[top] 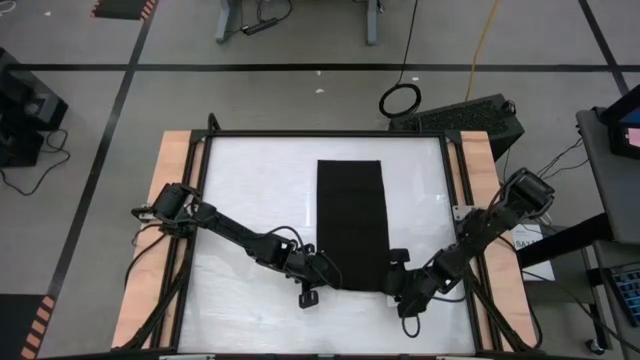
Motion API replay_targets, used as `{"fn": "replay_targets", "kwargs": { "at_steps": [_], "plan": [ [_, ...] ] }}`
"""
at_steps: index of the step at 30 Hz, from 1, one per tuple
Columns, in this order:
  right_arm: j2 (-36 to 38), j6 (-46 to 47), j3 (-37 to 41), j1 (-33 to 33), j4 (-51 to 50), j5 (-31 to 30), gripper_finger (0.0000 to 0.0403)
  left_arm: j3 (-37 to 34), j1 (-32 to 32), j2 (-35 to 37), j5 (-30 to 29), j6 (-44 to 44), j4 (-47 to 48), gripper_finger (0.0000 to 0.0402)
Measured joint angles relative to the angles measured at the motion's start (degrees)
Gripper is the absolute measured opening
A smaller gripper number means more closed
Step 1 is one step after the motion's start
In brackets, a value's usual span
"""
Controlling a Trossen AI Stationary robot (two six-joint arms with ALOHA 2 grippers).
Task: Roll towel into tight, uniform cylinder
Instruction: Roll the black towel
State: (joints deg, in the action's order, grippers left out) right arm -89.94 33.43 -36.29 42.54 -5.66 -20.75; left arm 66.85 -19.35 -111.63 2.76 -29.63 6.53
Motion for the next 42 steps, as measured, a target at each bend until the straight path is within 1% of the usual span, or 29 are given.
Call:
{"fn": "replay_targets", "kwargs": {
  "at_steps": [4, 7, 10, 14, 16, 21, 25, 31, 34, 38, 40, 42],
  "plan": [
    [-1.06, 1.07, 0.00, -0.04, -0.10, -0.52, 0.0166, 0.00, 0.00, 0.00, 0.00, -0.04, 0.00, 0.0011],
    [-2.62, 1.88, -0.22, -0.01, 0.40, -0.28, 0.0144, 0.00, 0.00, 0.00, -0.02, -0.04, -0.06, 0.0011],
    [-4.71, 1.96, -0.33, -0.02, 0.66, 1.00, 0.0103, 0.00, 0.00, 0.00, -0.83, -0.03, -0.10, 0.0011],
    [-5.83, 3.21, -0.50, 0.02, 1.32, 1.70, 0.0027, 0.02, -0.07, 0.00, -1.09, 0.15, -0.09, 0.0011],
    [-5.03, 3.17, -0.32, -0.01, 1.23, 2.27, 0.0010, 0.02, -0.17, 0.00, -1.09, 0.23, -0.04, 0.0011],
    [-0.10, 4.14, 0.17, -0.20, 0.02, 6.36, 0.0006, 0.02, -0.17, 0.00, -0.29, 0.35, 0.65, 0.0011],
    [3.13, 10.21, 0.13, -0.18, -0.29, 11.35, 0.0004, 0.22, -0.11, 0.09, 1.22, 0.08, 0.88, 0.0011],
    [4.30, 18.60, 0.13, -1.51, -0.46, 14.36, 0.0002, 0.21, -0.13, 0.11, 1.97, 0.16, 1.17, 0.0011],
    [4.31, 19.88, 0.13, -3.23, 0.31, 17.78, 0.0002, 0.20, -0.17, 0.11, 2.26, 0.39, 1.58, 0.0011],
    [4.34, 20.38, 0.11, -5.20, 0.92, 20.11, 0.0002, 0.17, -0.17, 0.11, 3.59, 0.09, 3.26, 0.0011],
    [4.34, 20.38, 0.11, -6.17, 1.09, 22.06, 0.0002, 0.15, -0.27, 0.11, 5.76, 0.04, 2.74, 0.0011],
    [4.36, 20.32, 0.11, -6.89, 1.59, 24.32, 0.0002, 0.11, -0.39, 0.10, 9.15, -0.08, 1.01, 0.0011]
  ]
}}
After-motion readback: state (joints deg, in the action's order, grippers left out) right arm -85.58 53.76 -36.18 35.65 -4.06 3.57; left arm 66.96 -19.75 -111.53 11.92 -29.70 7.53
